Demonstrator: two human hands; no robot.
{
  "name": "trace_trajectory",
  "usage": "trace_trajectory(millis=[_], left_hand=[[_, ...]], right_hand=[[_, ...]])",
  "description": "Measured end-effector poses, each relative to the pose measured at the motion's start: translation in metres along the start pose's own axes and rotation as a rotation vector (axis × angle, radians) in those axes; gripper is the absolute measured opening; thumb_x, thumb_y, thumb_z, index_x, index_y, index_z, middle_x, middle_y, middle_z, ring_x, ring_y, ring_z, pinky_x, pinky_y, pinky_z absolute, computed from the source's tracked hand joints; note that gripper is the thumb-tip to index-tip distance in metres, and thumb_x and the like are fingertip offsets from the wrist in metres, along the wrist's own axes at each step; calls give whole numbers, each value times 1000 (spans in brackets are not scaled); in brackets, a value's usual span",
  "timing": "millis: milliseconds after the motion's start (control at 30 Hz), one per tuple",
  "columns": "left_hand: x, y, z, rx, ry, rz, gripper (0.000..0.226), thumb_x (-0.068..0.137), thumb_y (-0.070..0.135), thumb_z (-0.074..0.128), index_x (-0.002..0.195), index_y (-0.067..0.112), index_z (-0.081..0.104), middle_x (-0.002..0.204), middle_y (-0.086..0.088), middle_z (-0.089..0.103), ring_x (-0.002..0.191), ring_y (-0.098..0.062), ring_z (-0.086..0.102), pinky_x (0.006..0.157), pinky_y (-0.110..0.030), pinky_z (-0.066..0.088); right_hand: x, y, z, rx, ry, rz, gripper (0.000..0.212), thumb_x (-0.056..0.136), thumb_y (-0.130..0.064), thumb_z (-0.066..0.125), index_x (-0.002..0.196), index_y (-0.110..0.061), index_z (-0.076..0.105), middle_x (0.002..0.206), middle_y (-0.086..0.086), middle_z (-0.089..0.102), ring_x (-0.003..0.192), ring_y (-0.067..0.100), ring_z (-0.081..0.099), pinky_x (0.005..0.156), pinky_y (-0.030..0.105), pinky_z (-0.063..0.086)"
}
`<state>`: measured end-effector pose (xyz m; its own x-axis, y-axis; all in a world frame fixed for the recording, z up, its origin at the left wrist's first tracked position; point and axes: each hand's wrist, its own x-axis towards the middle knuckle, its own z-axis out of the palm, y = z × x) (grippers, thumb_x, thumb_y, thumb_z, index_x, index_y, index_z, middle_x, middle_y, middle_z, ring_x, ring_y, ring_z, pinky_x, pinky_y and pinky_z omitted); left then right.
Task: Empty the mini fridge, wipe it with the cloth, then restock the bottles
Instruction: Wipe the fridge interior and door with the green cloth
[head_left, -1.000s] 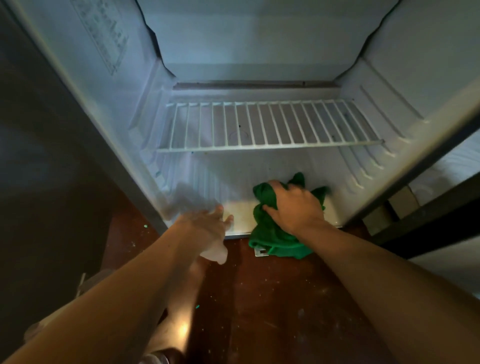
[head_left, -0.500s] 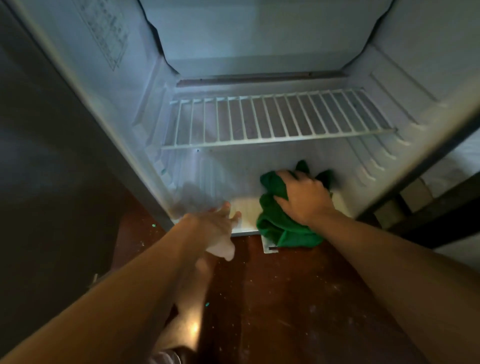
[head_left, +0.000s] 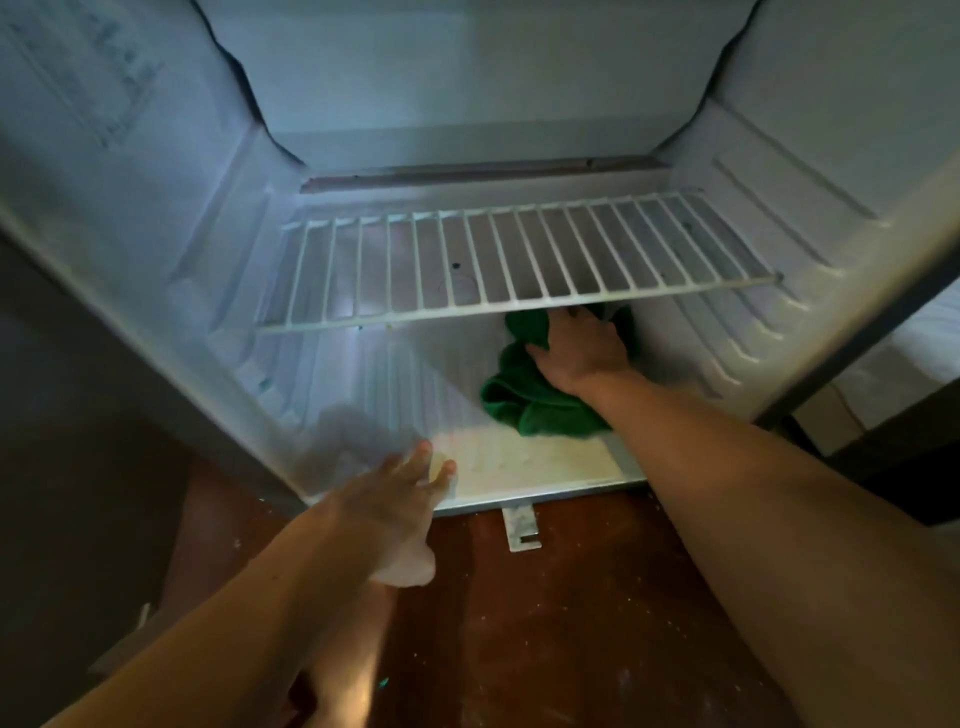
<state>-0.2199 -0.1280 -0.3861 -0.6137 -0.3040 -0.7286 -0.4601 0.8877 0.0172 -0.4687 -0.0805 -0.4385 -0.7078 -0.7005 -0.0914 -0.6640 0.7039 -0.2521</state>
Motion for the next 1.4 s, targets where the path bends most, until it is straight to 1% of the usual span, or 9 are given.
trace_trajectory(millis=[100,233,367,500,600,767,1000,1133,1400], left_hand=[[1,-3,-2,2,1,6,98,88,31,61,155,33,-11,161,6,-25,151,-22,-7,120,-48,16],[-2,1,-11,37,-27,-10,98,88,37,63,156,32,-8,162,3,-22,152,-22,-3,120,-42,13],[-7,6,-13,15,-48,-22,97,89,38,63,156,31,-7,162,2,-23,152,-22,-3,120,-42,13],[-6,7,-12,17,-28,-6,97,90,35,63,156,29,-8,162,1,-23,151,-25,-4,120,-43,16],[-3,4,-9,-28,-19,2,96,91,31,61,155,30,-11,161,2,-25,151,-25,-7,119,-42,15],[6,2,4,7,30,-5,96,90,24,58,155,27,-12,162,0,-24,151,-26,-7,121,-45,14],[-6,6,-17,19,-64,-8,92,93,31,59,156,29,-9,162,2,-23,152,-24,-3,120,-42,16],[-3,7,-19,17,-70,-27,95,92,36,61,156,29,-8,162,2,-23,152,-26,0,119,-43,17],[3,2,-4,-9,-37,-13,98,90,29,60,154,30,-14,160,2,-27,151,-28,-9,119,-55,18]], right_hand=[[-16,1,-5,-6,-35,-7,63,90,-45,53,145,-28,27,140,19,45,121,41,49,97,45,42],[-96,13,-4,-66,-36,-57,59,89,-43,55,142,-29,32,132,19,49,111,42,54,90,45,46],[-141,21,0,-89,-60,-92,57,91,-43,55,140,-30,30,134,18,47,114,38,53,90,44,47],[-119,20,1,-78,-35,-74,56,92,-45,53,140,-30,30,133,17,48,114,38,53,91,45,47],[-68,19,-1,-56,-42,-78,60,92,-46,52,144,-29,28,137,17,47,117,39,51,93,44,43],[0,4,-3,-54,24,29,64,91,-49,52,144,-21,30,138,21,48,121,41,50,98,45,41],[-87,15,-15,-173,-79,-96,60,91,-49,51,143,-28,29,126,17,56,106,41,58,86,43,48],[-139,29,-14,-151,-96,-167,58,90,-47,54,141,-32,28,132,8,55,109,33,59,88,43,51],[-63,8,-25,-108,-104,-82,56,93,-43,54,142,-30,31,134,12,53,113,37,56,86,39,47]])
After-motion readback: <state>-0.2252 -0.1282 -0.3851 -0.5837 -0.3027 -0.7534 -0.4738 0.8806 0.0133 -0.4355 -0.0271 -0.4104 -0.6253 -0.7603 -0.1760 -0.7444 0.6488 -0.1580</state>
